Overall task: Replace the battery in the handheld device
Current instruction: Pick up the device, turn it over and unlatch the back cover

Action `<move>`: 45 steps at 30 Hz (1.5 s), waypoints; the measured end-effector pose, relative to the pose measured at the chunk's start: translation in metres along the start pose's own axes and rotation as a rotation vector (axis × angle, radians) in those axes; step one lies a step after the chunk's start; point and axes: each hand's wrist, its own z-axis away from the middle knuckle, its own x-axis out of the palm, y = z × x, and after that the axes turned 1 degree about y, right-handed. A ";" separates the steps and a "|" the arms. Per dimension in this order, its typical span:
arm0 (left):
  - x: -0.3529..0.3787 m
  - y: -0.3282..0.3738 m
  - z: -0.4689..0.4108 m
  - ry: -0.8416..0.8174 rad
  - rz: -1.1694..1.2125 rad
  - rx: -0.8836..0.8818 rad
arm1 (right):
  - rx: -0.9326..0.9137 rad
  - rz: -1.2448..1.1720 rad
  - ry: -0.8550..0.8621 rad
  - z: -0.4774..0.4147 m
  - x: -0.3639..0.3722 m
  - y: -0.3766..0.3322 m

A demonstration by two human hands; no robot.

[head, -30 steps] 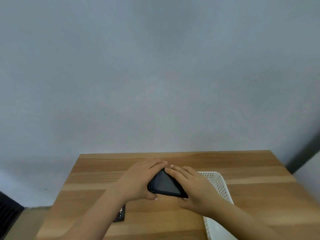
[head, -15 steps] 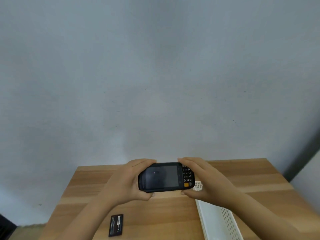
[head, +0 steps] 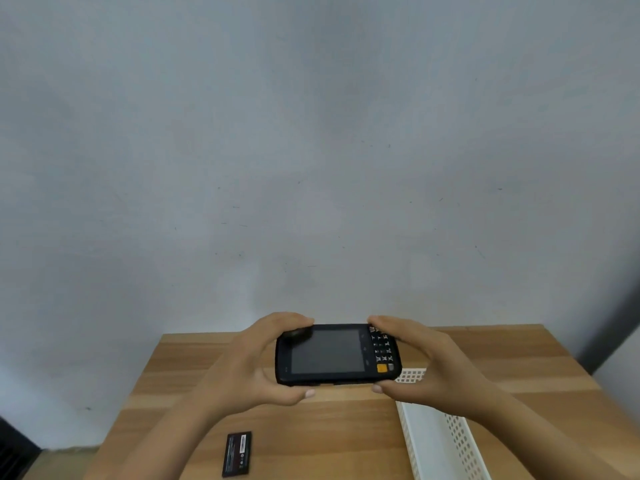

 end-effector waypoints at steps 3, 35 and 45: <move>-0.004 0.005 0.001 0.004 0.151 -0.099 | 0.123 -0.272 0.011 0.003 -0.001 -0.008; 0.017 0.019 0.009 -0.045 -0.074 -0.107 | 0.283 -0.569 0.038 0.018 0.022 -0.031; 0.019 0.023 0.014 0.104 -0.109 -0.041 | 0.218 -0.379 -0.054 0.021 0.010 -0.025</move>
